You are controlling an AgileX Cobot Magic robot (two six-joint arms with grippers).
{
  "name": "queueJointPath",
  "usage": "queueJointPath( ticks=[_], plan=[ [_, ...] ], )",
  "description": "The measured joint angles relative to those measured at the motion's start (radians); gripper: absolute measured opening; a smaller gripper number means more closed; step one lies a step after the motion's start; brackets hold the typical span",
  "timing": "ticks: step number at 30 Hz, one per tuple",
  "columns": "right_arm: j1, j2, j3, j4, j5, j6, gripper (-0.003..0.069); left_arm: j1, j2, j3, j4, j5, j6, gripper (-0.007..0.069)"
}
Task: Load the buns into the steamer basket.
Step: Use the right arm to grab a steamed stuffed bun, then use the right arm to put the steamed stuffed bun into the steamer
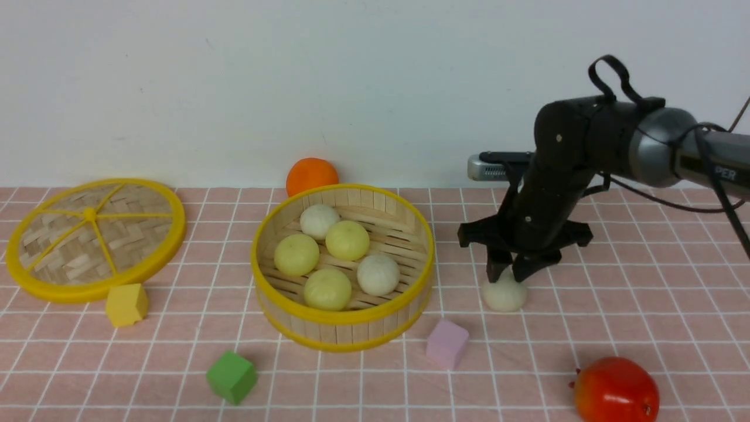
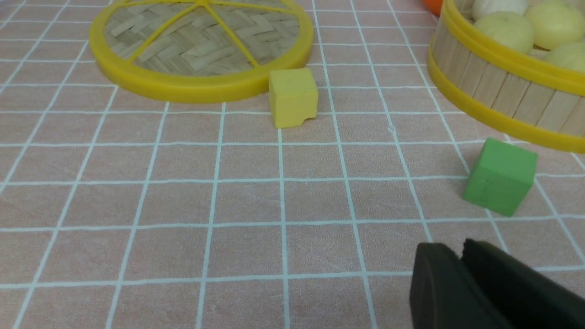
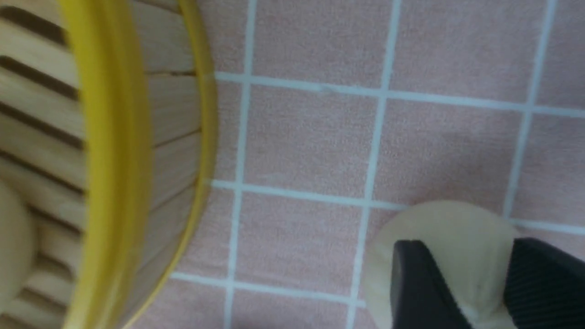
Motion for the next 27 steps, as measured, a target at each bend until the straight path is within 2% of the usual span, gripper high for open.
queueJointPath(
  ticks=[4,6,7,8,9,14,18,23,27],
  plan=[
    [0.000,0.007,-0.001,0.000,0.000,0.000,0.0250,0.000,0.000,0.000,0.000,0.000,0.000,0.0120],
    [0.000,0.006,-0.007,0.000,0.016,0.000,0.0136,0.000,0.000,0.000,0.000,0.000,0.000,0.0123],
    [0.000,0.006,-0.008,0.000,0.018,0.000,0.0127,0.000,0.000,0.000,0.000,0.000,0.000,0.0124],
    [0.000,0.001,-0.010,0.000,0.030,0.000,0.0064,0.000,0.000,0.000,0.000,0.000,0.000,0.0126],
    [0.000,-0.006,-0.013,0.000,0.042,0.000,0.0036,0.000,0.000,0.000,0.000,0.000,0.000,0.0128],
    [0.000,-0.041,-0.055,-0.002,0.081,0.000,0.0031,0.000,0.000,0.000,0.000,0.000,0.000,0.0129],
    [0.021,-0.072,-0.156,0.046,0.075,-0.027,0.0031,0.000,0.000,0.000,0.000,0.000,0.000,0.0132],
    [0.093,-0.069,-0.197,0.121,-0.075,-0.125,0.0031,0.000,0.000,0.000,0.000,0.000,0.000,0.0136],
    [0.125,-0.030,-0.202,0.173,-0.183,-0.156,0.0031,0.000,0.000,0.000,0.000,0.000,0.000,0.0138]
  ],
)
